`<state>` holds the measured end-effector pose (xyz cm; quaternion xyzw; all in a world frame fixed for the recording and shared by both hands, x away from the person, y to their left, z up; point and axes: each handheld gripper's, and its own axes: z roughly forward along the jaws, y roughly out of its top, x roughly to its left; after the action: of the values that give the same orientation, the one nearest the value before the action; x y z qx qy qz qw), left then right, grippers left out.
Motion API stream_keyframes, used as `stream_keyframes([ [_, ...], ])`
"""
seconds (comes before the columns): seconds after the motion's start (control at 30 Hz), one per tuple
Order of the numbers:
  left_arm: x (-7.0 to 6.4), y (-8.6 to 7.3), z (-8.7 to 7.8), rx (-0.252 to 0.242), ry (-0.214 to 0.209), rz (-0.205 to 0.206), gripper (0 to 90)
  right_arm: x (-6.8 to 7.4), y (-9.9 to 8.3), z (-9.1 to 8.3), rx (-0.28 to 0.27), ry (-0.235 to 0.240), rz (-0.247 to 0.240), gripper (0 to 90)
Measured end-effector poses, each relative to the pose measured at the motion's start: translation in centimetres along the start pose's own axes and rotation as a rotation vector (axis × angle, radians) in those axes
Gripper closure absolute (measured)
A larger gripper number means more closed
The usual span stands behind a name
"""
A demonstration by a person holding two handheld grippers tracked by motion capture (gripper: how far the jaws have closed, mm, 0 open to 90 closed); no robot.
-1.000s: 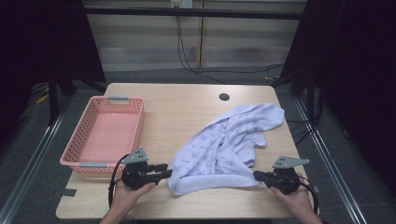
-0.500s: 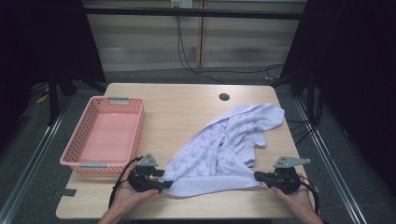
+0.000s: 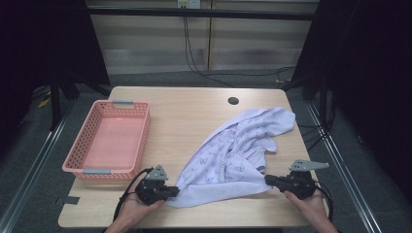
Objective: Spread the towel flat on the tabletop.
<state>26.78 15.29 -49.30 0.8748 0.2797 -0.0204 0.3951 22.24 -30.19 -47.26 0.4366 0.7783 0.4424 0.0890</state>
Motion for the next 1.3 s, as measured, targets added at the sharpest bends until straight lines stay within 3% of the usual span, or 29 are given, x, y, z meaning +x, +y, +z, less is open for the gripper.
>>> stream_keyframes([
  [0.07,0.6,0.8,-0.7,-0.076,-0.027,-0.037,85.8,-0.2,0.6,-0.5,-0.04,0.007,0.009,87.2],
  [0.1,0.6,0.8,-0.7,-0.076,-0.027,-0.037,85.8,-0.4,1.0,-0.7,-0.059,0.02,0.022,87.3],
  [0.13,1.0,1.9,-1.5,-0.141,-0.03,-0.052,85.8,-0.5,1.5,-1.0,-0.085,0.022,0.027,87.4],
  [0.23,1.3,3.3,-2.4,-0.181,-0.017,-0.046,85.9,-0.8,2.6,-1.5,-0.116,0.016,0.022,87.4],
  [0.3,1.5,5.1,-3.5,-0.23,-0.014,-0.041,85.9,-0.9,4.3,-2.2,-0.164,0.012,0.01,87.5],
  [0.33,1.7,6.8,-4.8,-0.288,-0.016,-0.037,85.9,-0.9,6.2,-3.1,-0.215,0.006,-0.011,87.5],
  [0.37,1.7,6.8,-4.8,-0.288,-0.016,-0.037,85.9,-0.9,6.2,-3.1,-0.215,0.006,-0.011,87.5],
  [0.4,1.9,8.3,-5.9,-0.329,-0.004,-0.037,85.9,-1.0,8.3,-4.0,-0.263,-0.003,-0.027,87.7],
  [0.47,2.3,10.0,-7.1,-0.379,0.004,-0.034,86.0,-1.3,10.3,-4.9,-0.32,-0.008,-0.03,87.7],
  [0.5,2.3,10.0,-7.1,-0.379,0.004,-0.034,86.0,-1.3,10.3,-4.9,-0.32,-0.008,-0.03,87.7],
  [0.53,2.4,10.7,-7.5,-0.4,-0.003,-0.033,86.1,-1.7,12.2,-5.8,-0.375,-0.019,-0.026,87.9],
  [0.57,2.5,12.7,-8.4,-0.423,0.021,-0.013,86.1,-1.9,13.2,-6.2,-0.4,-0.021,-0.021,87.9],
  [0.6,2.5,12.7,-8.4,-0.423,0.021,-0.013,86.1,-1.9,13.2,-6.2,-0.4,-0.021,-0.021,87.9],
  [0.63,2.5,13.0,-8.5,-0.431,0.02,-0.014,86.1,-2.2,14.9,-7.0,-0.443,-0.036,-0.019,87.9],
  [0.7,2.9,14.5,-9.3,-0.475,0.011,-0.027,86.1,-2.5,16.8,-7.8,-0.479,-0.051,-0.025,87.9],
  [0.8,3.7,16.4,-9.9,-0.512,0.021,-0.042,86.1,-3.0,19.2,-8.9,-0.521,-0.086,-0.026,88.0],
  [0.97,3.8,19.5,-11.1,-0.554,0.041,-0.022,86.2,-4.0,22.8,-10.6,-0.558,-0.142,-0.011,88.1],
  [1.07,3.4,22.2,-13.2,-0.612,0.048,-0.003,86.2,-4.1,24.9,-11.4,-0.577,-0.179,-0.017,88.2],
  [1.1,3.4,22.2,-13.2,-0.612,0.048,-0.003,86.3,-4.1,24.9,-11.4,-0.577,-0.179,-0.017,88.2],
  [1.17,2.4,24.2,-15.7,-0.659,0.064,0.029,86.3,-3.9,27.2,-13.0,-0.634,-0.185,-0.019,88.3],
  [1.3,0.8,25.1,-18.4,-0.703,0.068,0.082,86.3,-2.6,28.7,-14.9,-0.689,-0.178,-0.057,88.3],
])
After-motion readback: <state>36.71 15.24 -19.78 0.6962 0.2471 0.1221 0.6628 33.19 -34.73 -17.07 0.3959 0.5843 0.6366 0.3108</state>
